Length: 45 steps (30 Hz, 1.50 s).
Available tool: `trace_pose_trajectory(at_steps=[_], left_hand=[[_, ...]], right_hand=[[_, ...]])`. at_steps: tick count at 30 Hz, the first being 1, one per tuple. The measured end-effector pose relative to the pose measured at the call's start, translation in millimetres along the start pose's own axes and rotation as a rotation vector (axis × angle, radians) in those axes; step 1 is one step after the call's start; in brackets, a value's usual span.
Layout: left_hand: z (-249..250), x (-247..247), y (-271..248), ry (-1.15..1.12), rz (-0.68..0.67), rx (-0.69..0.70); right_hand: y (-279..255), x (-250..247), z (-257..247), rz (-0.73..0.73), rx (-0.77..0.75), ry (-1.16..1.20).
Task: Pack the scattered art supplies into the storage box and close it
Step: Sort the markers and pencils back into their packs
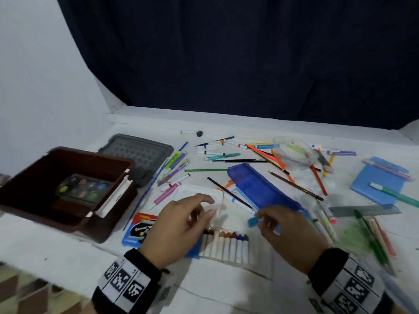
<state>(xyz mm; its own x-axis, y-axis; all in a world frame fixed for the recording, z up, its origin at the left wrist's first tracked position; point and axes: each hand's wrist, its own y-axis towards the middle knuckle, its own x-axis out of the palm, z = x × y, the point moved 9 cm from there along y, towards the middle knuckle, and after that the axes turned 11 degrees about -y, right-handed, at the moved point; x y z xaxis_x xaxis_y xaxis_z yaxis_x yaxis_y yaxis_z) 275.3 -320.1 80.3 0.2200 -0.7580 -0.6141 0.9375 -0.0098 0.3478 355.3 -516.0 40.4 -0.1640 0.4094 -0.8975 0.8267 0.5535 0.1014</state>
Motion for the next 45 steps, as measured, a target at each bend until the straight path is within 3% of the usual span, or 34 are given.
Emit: trace_pose_trajectory(at_steps=[6,13,21,26,32,36,40,45], left_hand=[[-45,-67,-24,0.035,0.194,-0.112],[-115,-56,-26,-0.078,0.117,-0.304],[-167,-55,21,-0.081,0.082,-0.448],[-180,-50,47,0.067,0.041,-0.473],[-190,-57,89,0.250,0.040,-0.521],[-207,-50,114,0.319,-0.011,-0.641],[-227,-34,115,0.374,-0.119,-0.777],[-232,-36,120,0.393,-0.097,-0.731]], right_hand=[[46,41,-30,-0.192,-0.065,-0.082],[98,74,-45,-0.270,-0.081,-0.206],[154,97,-57,-0.373,-0.147,-0.388],[174,106,-48,-0.478,-0.132,-0.524],[195,107,-45,-0.568,-0.130,-0.407],[211,103,-46,-0.544,-0.108,-0.353],[240,95,-58,-0.402,-0.136,-0.305],[260,106,-71,-0.347,-0.219,-0.377]])
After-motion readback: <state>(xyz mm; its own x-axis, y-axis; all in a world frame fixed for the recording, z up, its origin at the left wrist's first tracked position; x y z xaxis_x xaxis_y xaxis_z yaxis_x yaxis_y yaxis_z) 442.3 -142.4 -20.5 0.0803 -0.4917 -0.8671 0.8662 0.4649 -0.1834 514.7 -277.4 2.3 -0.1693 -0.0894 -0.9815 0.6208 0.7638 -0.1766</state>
